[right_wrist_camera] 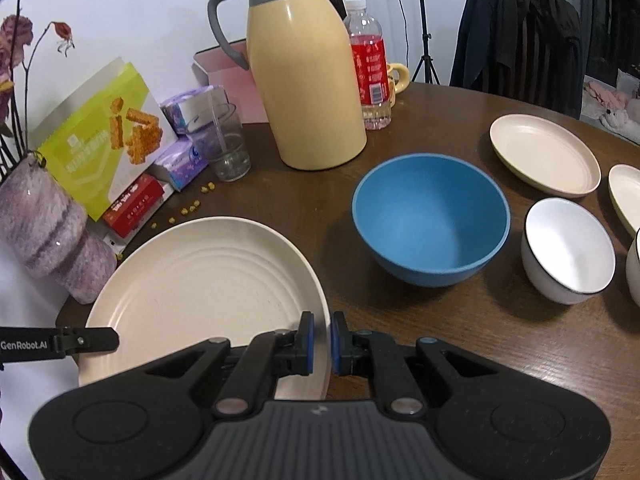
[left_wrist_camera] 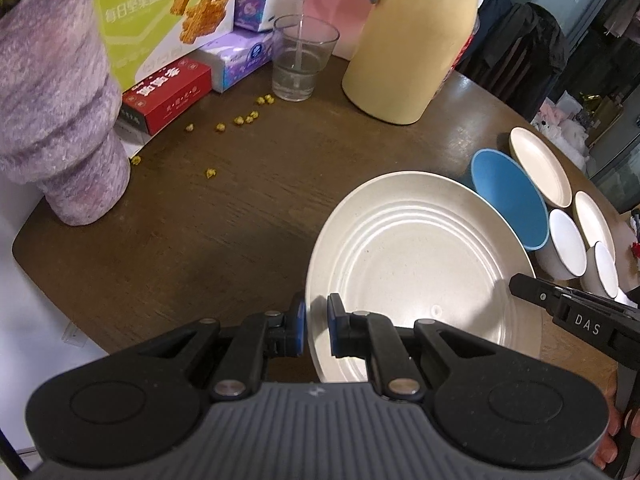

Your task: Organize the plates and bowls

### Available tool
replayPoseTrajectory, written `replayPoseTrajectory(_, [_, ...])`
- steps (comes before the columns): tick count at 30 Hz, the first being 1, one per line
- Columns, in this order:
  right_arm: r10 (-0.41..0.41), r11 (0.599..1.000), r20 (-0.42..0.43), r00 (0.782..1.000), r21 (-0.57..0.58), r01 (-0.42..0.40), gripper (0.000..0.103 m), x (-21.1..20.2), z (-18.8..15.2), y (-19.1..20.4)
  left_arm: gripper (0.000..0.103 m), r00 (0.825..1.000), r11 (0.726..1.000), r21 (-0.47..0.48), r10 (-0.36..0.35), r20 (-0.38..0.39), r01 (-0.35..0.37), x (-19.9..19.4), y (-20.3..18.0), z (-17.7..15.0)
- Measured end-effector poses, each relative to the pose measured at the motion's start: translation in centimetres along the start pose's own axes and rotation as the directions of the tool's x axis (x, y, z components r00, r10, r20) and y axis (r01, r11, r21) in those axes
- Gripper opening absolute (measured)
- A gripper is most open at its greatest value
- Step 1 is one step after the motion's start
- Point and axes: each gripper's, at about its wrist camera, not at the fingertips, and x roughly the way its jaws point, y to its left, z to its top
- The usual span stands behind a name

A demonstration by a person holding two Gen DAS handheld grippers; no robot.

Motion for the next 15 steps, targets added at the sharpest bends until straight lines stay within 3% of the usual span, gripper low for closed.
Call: replayPoseTrajectory(15, [-0.036, 0.999, -0.05, 0.998, 0.003, 0.036, 0.009, 4.4, -2.0, 1.0, 0.011, 0.998, 1.0, 0.016, 0.014, -0.062, -0.013, 4.4, 2.5, -0.9])
